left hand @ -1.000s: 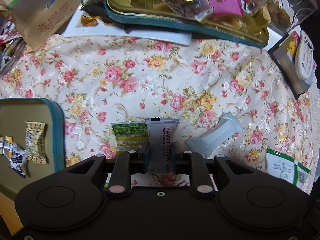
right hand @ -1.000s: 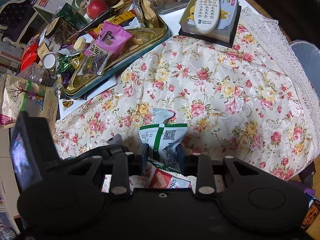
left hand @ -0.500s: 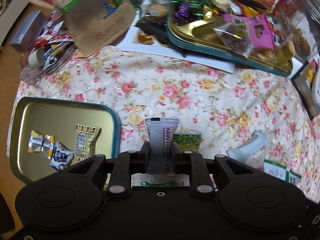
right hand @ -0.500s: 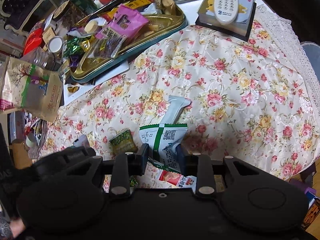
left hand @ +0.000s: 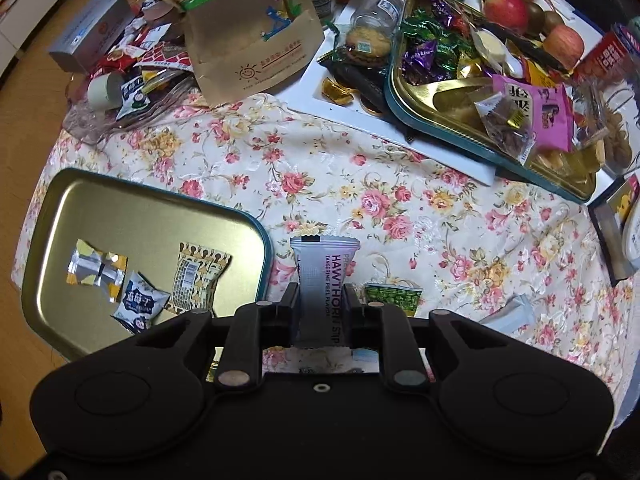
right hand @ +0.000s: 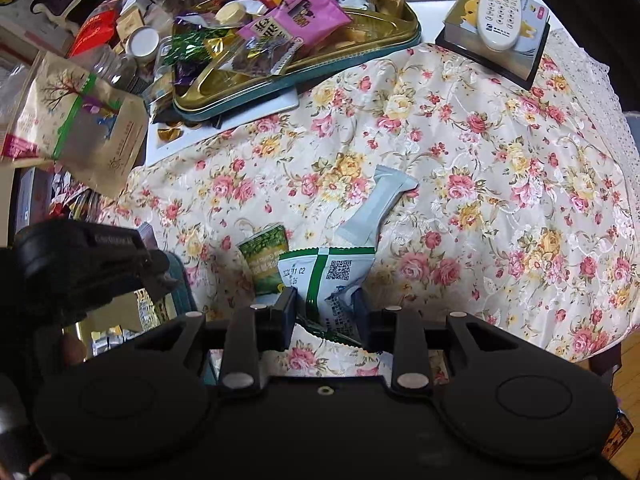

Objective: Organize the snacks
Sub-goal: 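Lift and carry the hawthorn strip and QR packet over the gold tray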

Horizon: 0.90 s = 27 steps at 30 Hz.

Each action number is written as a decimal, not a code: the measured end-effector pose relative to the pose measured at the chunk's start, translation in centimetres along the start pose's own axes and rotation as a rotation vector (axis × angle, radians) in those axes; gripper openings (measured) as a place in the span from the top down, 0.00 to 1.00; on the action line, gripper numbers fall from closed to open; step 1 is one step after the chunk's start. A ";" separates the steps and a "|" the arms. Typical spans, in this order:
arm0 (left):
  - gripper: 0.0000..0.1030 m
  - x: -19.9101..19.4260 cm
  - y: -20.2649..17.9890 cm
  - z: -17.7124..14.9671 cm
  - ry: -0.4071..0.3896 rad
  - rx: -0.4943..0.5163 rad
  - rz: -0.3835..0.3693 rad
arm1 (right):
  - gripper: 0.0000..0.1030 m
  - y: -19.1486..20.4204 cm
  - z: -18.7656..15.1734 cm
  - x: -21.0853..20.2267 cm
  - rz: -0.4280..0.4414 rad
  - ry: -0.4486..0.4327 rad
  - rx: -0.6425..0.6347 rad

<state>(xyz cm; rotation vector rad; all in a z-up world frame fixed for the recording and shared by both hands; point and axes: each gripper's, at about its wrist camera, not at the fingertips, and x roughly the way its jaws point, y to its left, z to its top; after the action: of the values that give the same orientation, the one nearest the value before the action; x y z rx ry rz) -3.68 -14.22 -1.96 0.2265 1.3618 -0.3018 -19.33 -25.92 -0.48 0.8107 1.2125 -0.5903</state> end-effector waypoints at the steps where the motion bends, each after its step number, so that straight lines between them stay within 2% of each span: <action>1: 0.74 -0.2 0.1 -0.1 -0.003 0.001 -0.004 | 0.68 0.2 -0.2 -0.1 0.004 -0.001 -0.007; 11: 0.74 -1.2 1.9 -0.9 -0.048 0.024 0.053 | 0.68 4.2 -2.4 -1.6 0.035 -0.030 -0.115; 21: 0.74 -0.9 8.9 -1.0 -0.058 -0.026 0.140 | 0.68 8.4 -4.2 -3.4 0.146 -0.038 -0.177; 27: 0.74 -1.4 12.6 -0.3 -0.071 -0.062 0.141 | 0.68 12.4 -5.5 -2.2 0.150 -0.031 -0.242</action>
<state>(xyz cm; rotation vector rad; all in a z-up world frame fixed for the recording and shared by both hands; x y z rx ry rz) 0.08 -2.16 -0.82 0.2562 1.2765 -0.1484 -13.50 -14.24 3.69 0.6777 1.1579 -0.3250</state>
